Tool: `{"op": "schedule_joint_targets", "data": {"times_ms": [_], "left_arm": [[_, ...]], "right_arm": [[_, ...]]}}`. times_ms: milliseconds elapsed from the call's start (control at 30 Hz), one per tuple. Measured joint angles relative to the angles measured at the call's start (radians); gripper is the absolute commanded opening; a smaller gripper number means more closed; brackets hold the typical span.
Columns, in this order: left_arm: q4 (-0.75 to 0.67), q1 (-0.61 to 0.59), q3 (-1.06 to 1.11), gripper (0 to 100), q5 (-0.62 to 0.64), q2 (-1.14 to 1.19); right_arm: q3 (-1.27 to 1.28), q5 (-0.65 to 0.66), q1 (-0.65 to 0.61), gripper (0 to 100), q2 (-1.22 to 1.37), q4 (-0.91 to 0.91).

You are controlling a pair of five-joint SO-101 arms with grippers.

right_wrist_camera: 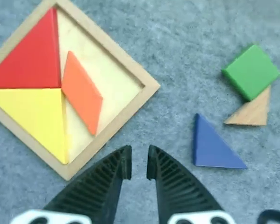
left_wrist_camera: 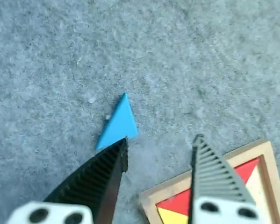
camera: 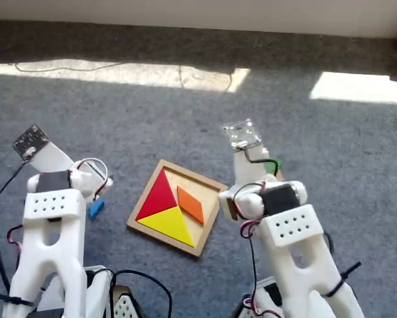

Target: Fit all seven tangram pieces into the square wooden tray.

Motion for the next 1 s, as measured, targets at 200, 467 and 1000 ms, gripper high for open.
{"op": "schedule_joint_targets", "data": {"times_ms": [200, 467, 1000], "left_arm": [[-0.18, -0.087, 0.13, 11, -0.002, 0.0], [-0.338, -0.213, 0.18, 11, -0.002, 0.0], [-0.359, -0.216, 0.18, 11, 0.0, -0.002]], "right_arm": [[-0.06, 0.0, -0.16, 7.0, 0.239, -0.028], [-0.068, -0.037, -0.235, 7.0, 0.496, -0.209], [-0.172, 0.038, -0.247, 6.9, 0.655, -0.351]]}}
